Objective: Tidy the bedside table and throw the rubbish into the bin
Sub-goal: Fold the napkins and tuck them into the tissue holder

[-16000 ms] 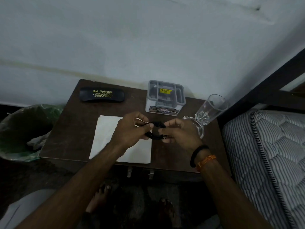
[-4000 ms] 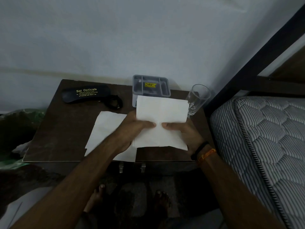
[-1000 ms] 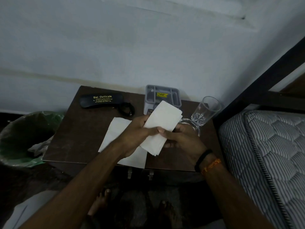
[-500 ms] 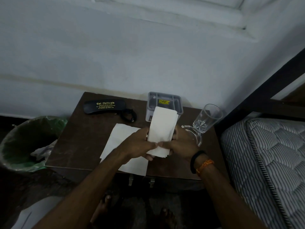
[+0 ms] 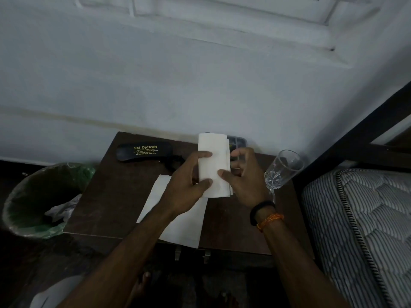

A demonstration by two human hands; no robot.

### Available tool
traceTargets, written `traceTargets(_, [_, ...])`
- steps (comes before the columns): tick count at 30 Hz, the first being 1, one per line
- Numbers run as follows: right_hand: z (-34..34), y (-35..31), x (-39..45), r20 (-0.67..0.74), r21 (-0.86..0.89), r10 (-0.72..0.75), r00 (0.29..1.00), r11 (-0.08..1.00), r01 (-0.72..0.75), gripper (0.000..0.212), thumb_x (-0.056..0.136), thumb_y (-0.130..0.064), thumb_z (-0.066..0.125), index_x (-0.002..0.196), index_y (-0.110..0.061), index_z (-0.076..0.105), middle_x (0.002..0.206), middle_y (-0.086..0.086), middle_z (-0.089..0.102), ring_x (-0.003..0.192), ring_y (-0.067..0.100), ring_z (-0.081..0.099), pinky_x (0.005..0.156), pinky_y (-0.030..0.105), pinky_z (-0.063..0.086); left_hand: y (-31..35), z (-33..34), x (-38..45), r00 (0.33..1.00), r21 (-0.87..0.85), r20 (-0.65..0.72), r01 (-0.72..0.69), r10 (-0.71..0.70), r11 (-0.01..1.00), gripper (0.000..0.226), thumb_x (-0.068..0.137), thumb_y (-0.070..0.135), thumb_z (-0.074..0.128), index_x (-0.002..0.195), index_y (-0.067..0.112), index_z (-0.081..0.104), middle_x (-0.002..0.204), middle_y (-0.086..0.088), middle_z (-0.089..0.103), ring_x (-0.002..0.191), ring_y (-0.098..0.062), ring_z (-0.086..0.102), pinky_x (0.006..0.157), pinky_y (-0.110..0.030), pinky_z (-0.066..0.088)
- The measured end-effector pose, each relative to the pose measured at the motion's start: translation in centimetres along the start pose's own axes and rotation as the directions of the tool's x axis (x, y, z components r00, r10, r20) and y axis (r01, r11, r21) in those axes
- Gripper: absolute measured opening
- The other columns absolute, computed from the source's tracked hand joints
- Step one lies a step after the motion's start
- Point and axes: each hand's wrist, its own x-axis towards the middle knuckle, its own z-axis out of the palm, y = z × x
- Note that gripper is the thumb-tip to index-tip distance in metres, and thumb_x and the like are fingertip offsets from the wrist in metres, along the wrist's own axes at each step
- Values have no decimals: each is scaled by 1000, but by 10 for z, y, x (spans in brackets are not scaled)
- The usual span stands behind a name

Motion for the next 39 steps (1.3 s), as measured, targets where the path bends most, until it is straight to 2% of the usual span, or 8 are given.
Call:
traceTargets(5, [1, 13, 7, 185, -57, -6, 983, 998, 17, 19, 83, -6, 71, 88, -24, 70, 107, -7, 71, 102, 12, 66, 86, 40, 57, -7, -10, 13, 997, 79, 57, 50, -55, 996, 35, 87, 7, 68, 118, 23, 65, 126, 4, 62, 114, -16, 61, 91, -34, 58])
traceTargets(9, [-4, 13, 16, 203, -17, 15, 979, 1000, -12, 27, 76, 2, 76, 97, -15, 70, 108, -2, 71, 99, 18, 68, 81, 35, 60, -8, -12, 19, 997, 116, 63, 39, -47, 993, 38, 86, 5, 69, 121, 18, 65, 126, 2, 63, 113, -15, 63, 90, -32, 58])
traceTargets(13, [-11, 5, 33, 24, 30, 3, 1000, 1000, -4, 44, 68, -2, 83, 97, -23, 57, 97, 4, 71, 88, 21, 70, 70, 36, 59, 2, -16, 40, 996, 79, 35, -79, 76, 994, 34, 83, 0, 71, 111, 17, 63, 126, -4, 63, 111, -21, 65, 76, -38, 63])
traceTargets(17, [-18, -5, 56, -173, 26, 41, 984, 999, -37, 68, 65, -11, 88, 122, -20, 51, 89, 3, 72, 81, 13, 70, 72, 28, 57, 21, -11, 70, 984, 144, -87, -141, 154, 980, 49, 78, 2, 76, 109, 14, 39, 106, -9, 67, 93, -20, 69, 71, -33, 62])
traceTargets(23, [-23, -8, 87, -193, -286, -82, 978, 958, 24, 23, 74, -27, 82, 90, -13, 74, 83, 2, 74, 76, 17, 68, 75, 39, 59, 32, -11, 117, 977, 264, -111, -146, 180, 953, 46, 78, 11, 79, 112, 13, 49, 93, -7, 68, 82, -17, 68, 63, -25, 59])
traceTargets(28, [-20, 3, 105, -247, -367, -125, 961, 930, 26, 29, 82, -33, 74, 83, -6, 62, 80, 10, 71, 74, 29, 67, 69, 44, 56, 20, -4, 141, 980, 288, -70, -162, 189, 944, 28, 78, 11, 79, 97, 11, 58, 92, -6, 70, 81, -19, 70, 70, -32, 61])
traceTargets(32, [-18, 4, 110, -246, -364, -111, 963, 931, 15, 25, 82, -23, 76, 99, -10, 65, 98, 10, 74, 87, 25, 69, 74, 25, 49, 15, 1, 152, 975, 305, -84, -172, 207, 937, 25, 77, 10, 78, 95, 6, 59, 88, -8, 71, 77, -20, 70, 70, -34, 61])
traceTargets(39, [-14, 12, 112, -234, -335, -53, 971, 942, -29, 31, 76, -19, 80, 104, -8, 72, 101, 10, 75, 92, 25, 70, 74, 22, 47, 12, 6, 161, 974, 312, -95, -166, 204, 935, 24, 75, 9, 79, 91, 7, 61, 84, -6, 70, 75, -20, 69, 70, -35, 60])
